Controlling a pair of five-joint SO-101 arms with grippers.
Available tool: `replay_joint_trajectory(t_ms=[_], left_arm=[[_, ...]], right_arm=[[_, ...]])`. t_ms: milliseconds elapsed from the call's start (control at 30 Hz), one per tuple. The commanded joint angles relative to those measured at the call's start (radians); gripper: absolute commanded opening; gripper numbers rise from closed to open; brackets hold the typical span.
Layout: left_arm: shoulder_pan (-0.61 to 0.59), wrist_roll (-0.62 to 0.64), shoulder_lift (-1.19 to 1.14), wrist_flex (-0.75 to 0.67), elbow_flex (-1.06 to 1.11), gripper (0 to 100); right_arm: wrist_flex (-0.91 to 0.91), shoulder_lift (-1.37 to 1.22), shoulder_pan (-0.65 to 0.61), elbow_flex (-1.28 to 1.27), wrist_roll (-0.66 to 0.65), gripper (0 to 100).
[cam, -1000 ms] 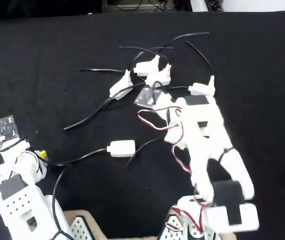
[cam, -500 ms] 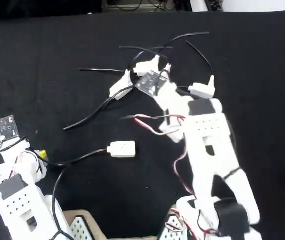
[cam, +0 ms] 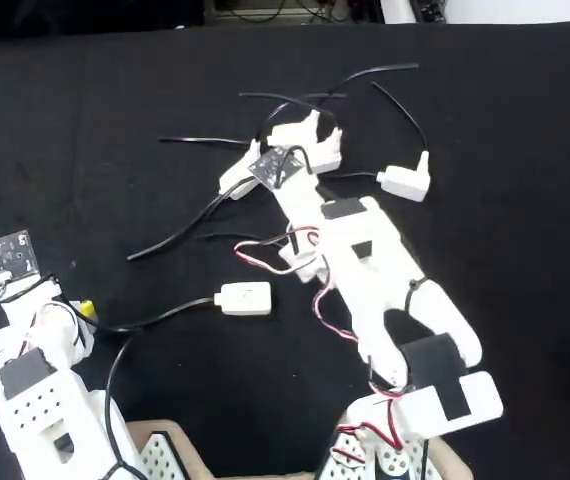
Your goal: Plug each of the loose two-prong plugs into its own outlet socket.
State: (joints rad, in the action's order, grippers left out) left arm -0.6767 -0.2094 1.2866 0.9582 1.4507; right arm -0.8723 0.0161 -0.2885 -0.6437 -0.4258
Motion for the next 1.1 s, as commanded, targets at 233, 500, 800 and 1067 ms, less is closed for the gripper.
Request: replay_joint_trajectory(t_ms=[233,500,800,1067], left_arm=[[0.01,-0.005,0.011,-0.017,-0.008,26],[0.01,-0.005,0.011,-0.017,-0.008,26],[0.01,-0.005,0.011,-0.017,-0.008,26],[0.01,-0.005,0.011,-0.017,-0.008,26]], right_arm=[[-0.278,-0.001,-0.008,0.139,0.011,17.8],[-0.336,-0.019,-0.003,0.199,-0.075,23.7],[-0.341,-0.205,0.08,0.271,-0.094,23.7],[-0.342,-0.255,0.083,0.274,-0.12,9.3]])
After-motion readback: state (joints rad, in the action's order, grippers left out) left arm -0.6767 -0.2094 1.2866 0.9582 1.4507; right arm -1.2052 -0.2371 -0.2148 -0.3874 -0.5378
